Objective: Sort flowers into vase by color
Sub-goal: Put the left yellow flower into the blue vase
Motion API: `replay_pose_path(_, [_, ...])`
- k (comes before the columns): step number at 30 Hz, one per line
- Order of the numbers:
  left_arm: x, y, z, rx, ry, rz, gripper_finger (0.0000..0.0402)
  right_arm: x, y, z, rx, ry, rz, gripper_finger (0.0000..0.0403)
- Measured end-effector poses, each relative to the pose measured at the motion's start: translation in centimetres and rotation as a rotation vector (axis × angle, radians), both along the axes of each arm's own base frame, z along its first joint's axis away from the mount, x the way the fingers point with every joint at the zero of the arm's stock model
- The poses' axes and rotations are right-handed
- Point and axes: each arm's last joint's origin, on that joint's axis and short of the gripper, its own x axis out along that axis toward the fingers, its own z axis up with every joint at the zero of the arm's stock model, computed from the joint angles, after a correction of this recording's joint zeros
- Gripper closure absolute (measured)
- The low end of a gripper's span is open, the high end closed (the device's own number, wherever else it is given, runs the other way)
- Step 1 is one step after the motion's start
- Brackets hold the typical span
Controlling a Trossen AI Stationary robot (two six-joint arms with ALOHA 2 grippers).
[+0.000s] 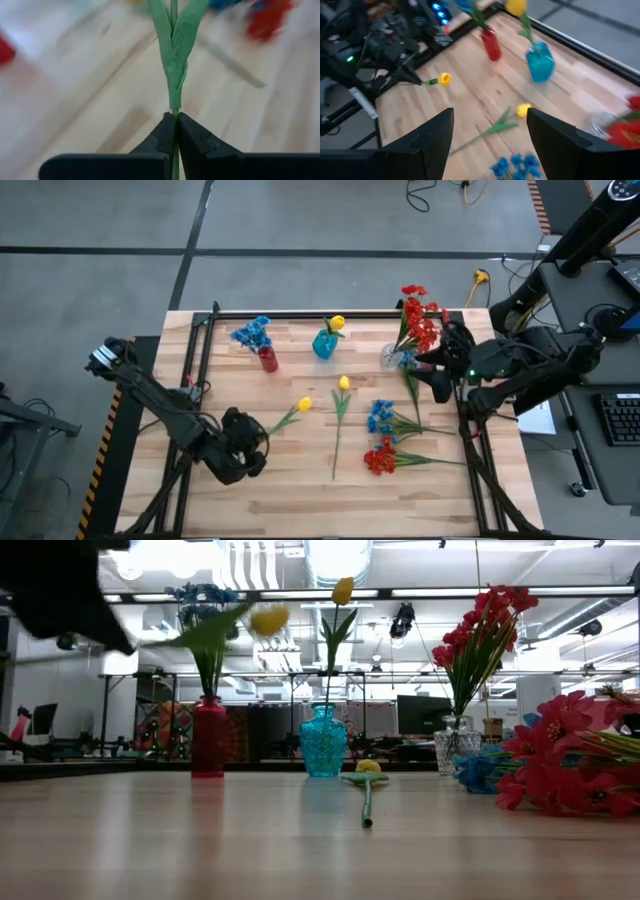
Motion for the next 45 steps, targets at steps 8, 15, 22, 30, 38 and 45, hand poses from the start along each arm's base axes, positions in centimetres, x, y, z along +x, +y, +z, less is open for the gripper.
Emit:
replay_pose_path(8, [1.7,-1.1,4.1,0.213,-0.329,-0.281,0.0401,2.4,3.0,0.6,-0.119,-0.105,0.175,0.0161])
replay_pose_path(15, [2.7,-1.5,4.3,0.374,-0.593,-0.388,0.0402,5.4,6.3,-0.9,-0.278,-0.063,0.205,0.0161])
replay_pose_path(22, [2.9,-0.9,2.6,0.452,-0.810,-0.477,0.0401,9.2,9.3,-3.3,-0.380,-0.032,0.241,0.0161])
replay_pose_path(30, [4.5,-0.6,1.1,0.542,-0.889,-0.526,0.0401,14.4,12.4,-5.9,-0.533,-0.093,0.319,0.0161])
replay_pose_path(38, [5.9,-0.5,0.6,0.551,-0.932,-0.472,0.0401,18.0,14.3,-7.3,-0.649,-0.168,0.365,0.0161])
replay_pose_path(45, [6.6,-0.5,1.1,0.562,-0.984,-0.431,0.0401,19.2,13.9,-7.3,-0.648,-0.176,0.343,0.0161])
